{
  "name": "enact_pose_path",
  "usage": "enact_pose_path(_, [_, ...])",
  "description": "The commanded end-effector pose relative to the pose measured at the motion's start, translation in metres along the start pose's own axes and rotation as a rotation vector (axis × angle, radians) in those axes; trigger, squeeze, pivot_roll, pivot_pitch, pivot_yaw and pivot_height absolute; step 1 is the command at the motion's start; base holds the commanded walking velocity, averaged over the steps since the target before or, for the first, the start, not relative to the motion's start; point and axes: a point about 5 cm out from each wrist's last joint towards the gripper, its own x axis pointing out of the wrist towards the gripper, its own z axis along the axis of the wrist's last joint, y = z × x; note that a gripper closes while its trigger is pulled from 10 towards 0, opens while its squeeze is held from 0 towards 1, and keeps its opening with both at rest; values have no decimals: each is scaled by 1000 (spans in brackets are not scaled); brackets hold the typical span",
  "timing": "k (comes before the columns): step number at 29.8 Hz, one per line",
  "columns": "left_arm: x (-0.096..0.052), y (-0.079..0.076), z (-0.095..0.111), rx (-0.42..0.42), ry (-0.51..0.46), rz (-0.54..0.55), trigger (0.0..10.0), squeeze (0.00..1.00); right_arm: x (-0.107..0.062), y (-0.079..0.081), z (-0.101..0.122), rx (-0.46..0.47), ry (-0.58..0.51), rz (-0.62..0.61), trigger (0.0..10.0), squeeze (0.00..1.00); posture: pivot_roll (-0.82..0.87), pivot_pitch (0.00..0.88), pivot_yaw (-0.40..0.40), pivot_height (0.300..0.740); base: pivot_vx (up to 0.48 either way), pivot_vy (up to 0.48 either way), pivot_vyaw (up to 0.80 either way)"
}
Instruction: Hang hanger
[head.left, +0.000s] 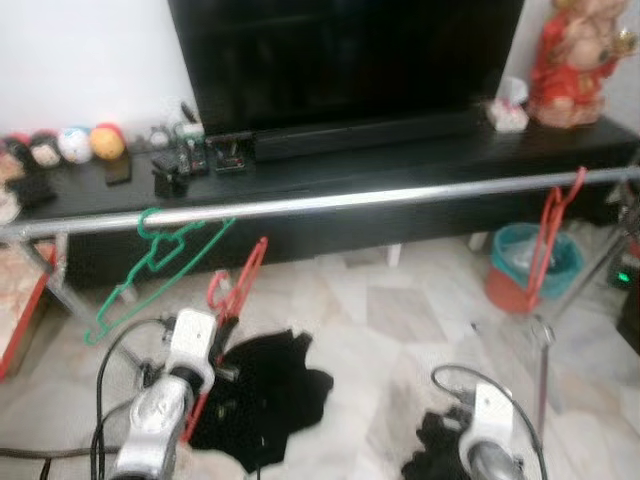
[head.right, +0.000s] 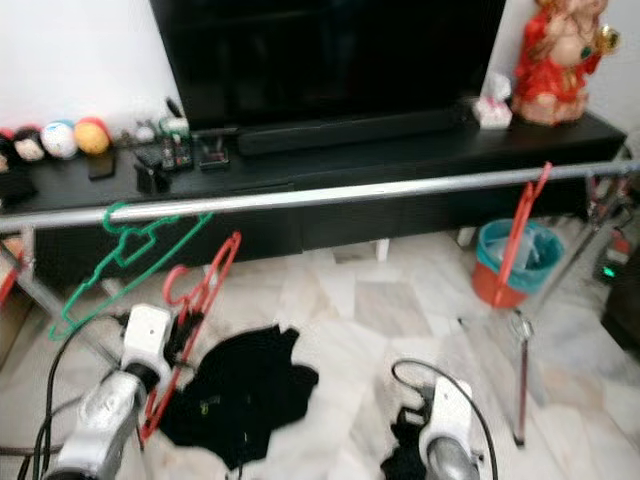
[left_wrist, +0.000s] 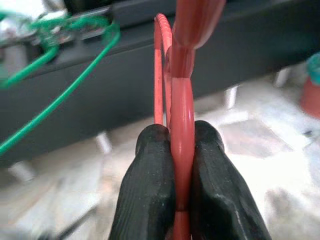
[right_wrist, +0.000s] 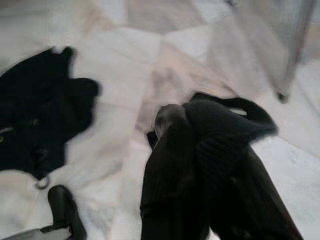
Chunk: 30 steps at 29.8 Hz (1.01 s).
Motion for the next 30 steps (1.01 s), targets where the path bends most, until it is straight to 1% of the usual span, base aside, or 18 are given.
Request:
enact_pose_path(1, [-1, 2, -2, 3, 18, -2, 10000, 0, 1, 3, 4, 13, -17, 7, 10000, 0, -17, 0, 57, 740, -244, 0, 0])
enact_pose_path(24, [1, 2, 1, -7, 13, -8, 10000, 0, 2, -1, 7, 21, -24, 1, 10000, 0, -17, 0, 54, 740, -246, 0, 0])
enact_pose_path(30, [1, 1, 0, -12, 15, -14, 10000, 0, 3, -4, 11, 21, -30, -2, 10000, 0, -18, 0, 51, 740, -247, 0, 0])
